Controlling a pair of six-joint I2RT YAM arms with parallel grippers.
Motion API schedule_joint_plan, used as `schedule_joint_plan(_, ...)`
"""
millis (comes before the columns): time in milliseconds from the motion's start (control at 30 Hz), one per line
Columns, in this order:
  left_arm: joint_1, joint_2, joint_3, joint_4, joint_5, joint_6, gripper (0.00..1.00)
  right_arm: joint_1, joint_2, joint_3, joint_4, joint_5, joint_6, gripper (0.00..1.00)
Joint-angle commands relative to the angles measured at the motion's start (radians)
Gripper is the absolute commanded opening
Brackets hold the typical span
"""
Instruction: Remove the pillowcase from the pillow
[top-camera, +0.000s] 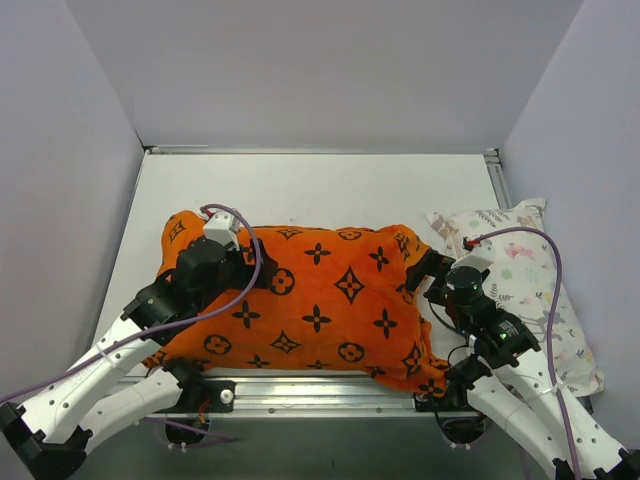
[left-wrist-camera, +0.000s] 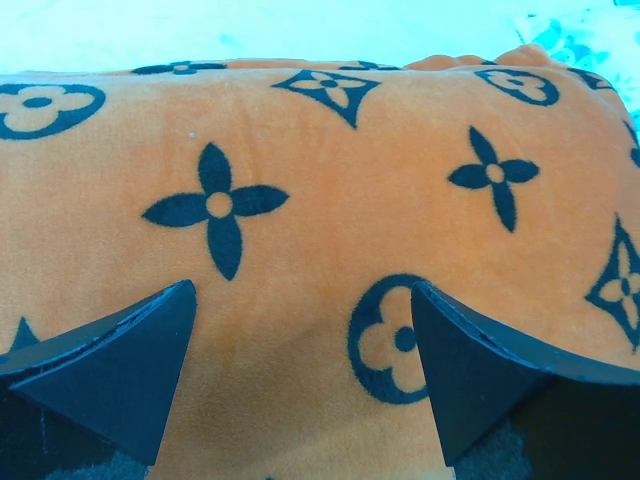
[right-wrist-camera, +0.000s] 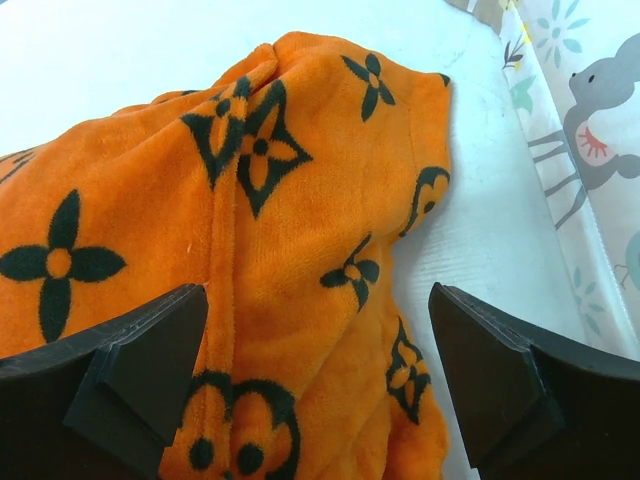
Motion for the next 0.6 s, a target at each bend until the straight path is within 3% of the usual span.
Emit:
schedule_joint_plan(0, -0.02, 0.012, 0.065, 0.006, 0.031, 0.023, 0.97, 0.007, 0.002, 0.02, -0.023, 0.018, 0.002, 1.0)
schedule_joint_plan(167, -0.149, 0.078, 0.131, -0.009, -0.062, 0.019, 0.98, 0.007, 0.014, 0.036, -0.051, 0.021, 0.0, 1.0)
schedule_joint_plan(200, -0.229, 0.114, 0.162, -0.016, -0.141, 0.019, 0.97, 0.007, 0.017, 0.039, -0.055, 0.019, 0.0, 1.0)
schedule_joint_plan(567, -0.544, 0.45, 0.347, 0.004, -0.441, -0.05, 0.97, -0.007, 0.028, 0.086, -0.186, 0.097, 0.023, 1.0)
